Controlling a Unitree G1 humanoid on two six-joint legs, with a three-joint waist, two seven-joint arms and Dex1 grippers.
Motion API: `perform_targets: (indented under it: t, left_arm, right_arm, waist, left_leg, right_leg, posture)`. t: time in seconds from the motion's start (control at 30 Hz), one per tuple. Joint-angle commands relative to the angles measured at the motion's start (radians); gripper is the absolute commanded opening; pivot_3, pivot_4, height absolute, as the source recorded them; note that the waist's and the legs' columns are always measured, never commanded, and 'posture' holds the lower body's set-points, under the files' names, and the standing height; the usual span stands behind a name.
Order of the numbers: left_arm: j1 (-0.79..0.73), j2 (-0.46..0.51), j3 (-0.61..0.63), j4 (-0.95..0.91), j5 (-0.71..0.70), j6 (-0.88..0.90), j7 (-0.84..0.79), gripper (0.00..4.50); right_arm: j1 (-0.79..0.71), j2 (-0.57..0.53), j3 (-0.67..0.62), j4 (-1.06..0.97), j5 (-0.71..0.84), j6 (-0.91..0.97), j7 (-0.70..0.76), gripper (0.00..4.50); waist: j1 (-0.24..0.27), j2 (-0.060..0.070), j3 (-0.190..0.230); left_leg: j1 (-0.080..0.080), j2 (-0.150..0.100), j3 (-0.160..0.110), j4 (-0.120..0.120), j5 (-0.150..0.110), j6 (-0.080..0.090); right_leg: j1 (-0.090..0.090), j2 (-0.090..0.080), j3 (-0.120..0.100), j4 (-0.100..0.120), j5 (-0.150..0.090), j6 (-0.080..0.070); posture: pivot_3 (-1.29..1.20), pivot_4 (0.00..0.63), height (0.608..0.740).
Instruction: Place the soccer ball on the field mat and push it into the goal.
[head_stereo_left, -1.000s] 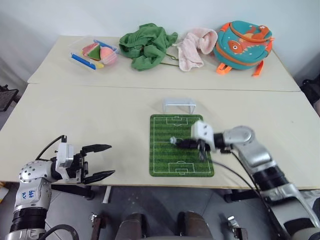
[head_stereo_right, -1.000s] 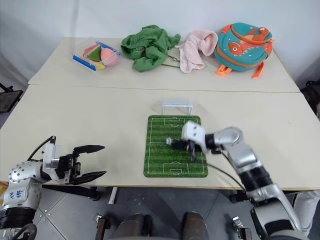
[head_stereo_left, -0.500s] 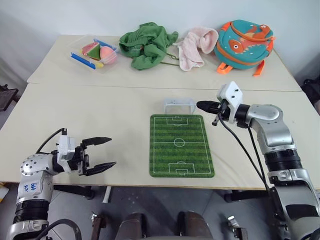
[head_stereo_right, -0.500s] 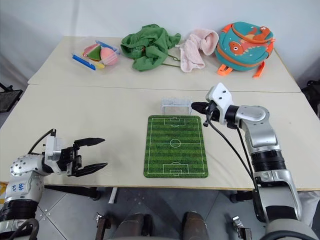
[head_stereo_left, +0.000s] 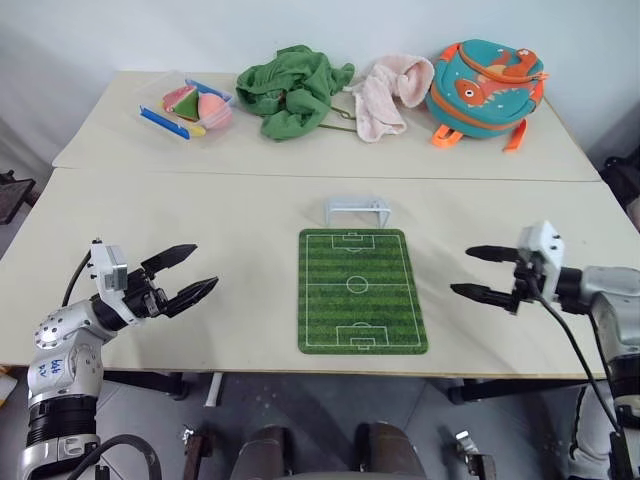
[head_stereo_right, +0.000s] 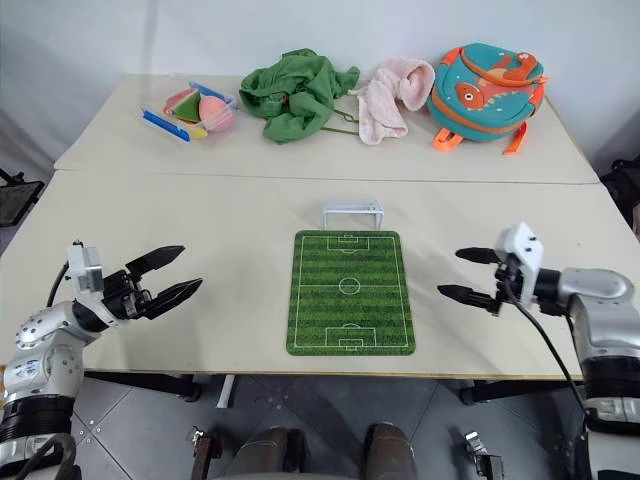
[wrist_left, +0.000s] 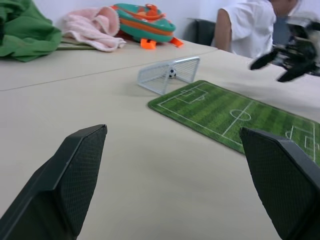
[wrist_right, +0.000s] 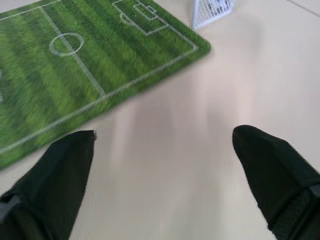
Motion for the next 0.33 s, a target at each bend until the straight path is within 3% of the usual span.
perform_targets:
  t: [0.03, 0.33]
  left_arm:
    - [0.010, 0.025, 0.038, -0.039, -0.012, 0.018, 0.037, 4.50]
    - [0.053, 0.029, 0.047, -0.088, -0.010, 0.055, 0.085, 4.50]
  right_arm:
    - [0.019, -0.027, -0.064, 0.020, 0.042, -0.029, 0.035, 4.47]
    - [0.075, -0.028, -0.120, -0.031, 0.060, 0.040, -0.044, 4.47]
  waist:
    - [0.002, 0.000, 0.000]
    - [0.004, 0.000, 0.000]
  left_leg:
    - [0.000, 0.000, 0.000, 0.000, 0.000, 0.000]
    - [0.000, 0.004, 0.000, 0.001, 0.000, 0.000]
  right_leg:
    - [0.000, 0.000, 0.000, 0.000, 0.000, 0.000]
    - [0.000, 0.000, 0.000, 0.000, 0.000, 0.000]
  posture:
    - [0.00, 0.150, 0.740]
    - [0.00, 0.150, 0.740]
